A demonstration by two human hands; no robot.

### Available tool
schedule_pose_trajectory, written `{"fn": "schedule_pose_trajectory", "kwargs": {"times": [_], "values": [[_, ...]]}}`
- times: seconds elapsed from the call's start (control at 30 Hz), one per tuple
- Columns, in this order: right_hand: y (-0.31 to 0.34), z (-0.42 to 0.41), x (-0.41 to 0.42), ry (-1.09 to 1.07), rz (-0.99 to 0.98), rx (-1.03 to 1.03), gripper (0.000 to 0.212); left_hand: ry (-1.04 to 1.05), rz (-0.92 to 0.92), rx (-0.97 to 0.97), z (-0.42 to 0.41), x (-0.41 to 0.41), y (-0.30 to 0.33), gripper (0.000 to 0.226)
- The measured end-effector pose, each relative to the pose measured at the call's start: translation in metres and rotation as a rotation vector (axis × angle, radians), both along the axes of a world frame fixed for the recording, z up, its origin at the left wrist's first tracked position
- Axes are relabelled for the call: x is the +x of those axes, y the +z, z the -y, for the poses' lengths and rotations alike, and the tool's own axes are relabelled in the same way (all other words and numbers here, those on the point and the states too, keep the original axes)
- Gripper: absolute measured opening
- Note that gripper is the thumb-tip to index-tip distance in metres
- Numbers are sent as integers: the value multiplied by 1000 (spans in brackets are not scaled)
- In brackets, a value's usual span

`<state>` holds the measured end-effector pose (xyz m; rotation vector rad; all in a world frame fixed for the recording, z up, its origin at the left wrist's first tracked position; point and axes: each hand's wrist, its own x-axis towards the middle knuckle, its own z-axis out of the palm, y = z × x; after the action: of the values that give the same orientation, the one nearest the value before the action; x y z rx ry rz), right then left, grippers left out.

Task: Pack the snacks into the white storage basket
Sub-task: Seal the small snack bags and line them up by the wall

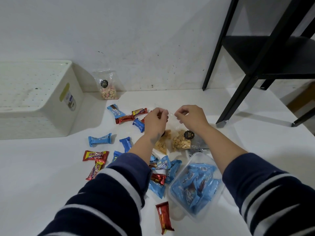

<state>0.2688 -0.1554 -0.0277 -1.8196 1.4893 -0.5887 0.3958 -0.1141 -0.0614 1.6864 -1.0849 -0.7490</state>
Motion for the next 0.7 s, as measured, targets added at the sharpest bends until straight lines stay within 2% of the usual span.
{"fn": "schedule_pose_trajectory", "kwargs": {"times": [0.2,0.27,0.33,0.43,0.53,0.63,0.7], "values": [[-5,3,3,-61,-67,17,27,5,-35,-12,-8,0,-7,16],[-7,3,5,-25,-50,20,27,2,28,-27,-11,4,-11,17],[-7,3,6,-21,-6,50,24,15,171,-42,-17,10,-18,17],[-8,3,4,-52,59,83,16,-17,351,-3,-31,22,-30,43],[-14,-3,4,-83,161,72,8,-261,351,186,-42,31,-41,78],[-27,-18,5,-139,276,31,24,-307,391,280,-45,32,-49,88],[-37,-28,4,-145,257,35,30,-264,365,270,-44,31,-50,86]]}}
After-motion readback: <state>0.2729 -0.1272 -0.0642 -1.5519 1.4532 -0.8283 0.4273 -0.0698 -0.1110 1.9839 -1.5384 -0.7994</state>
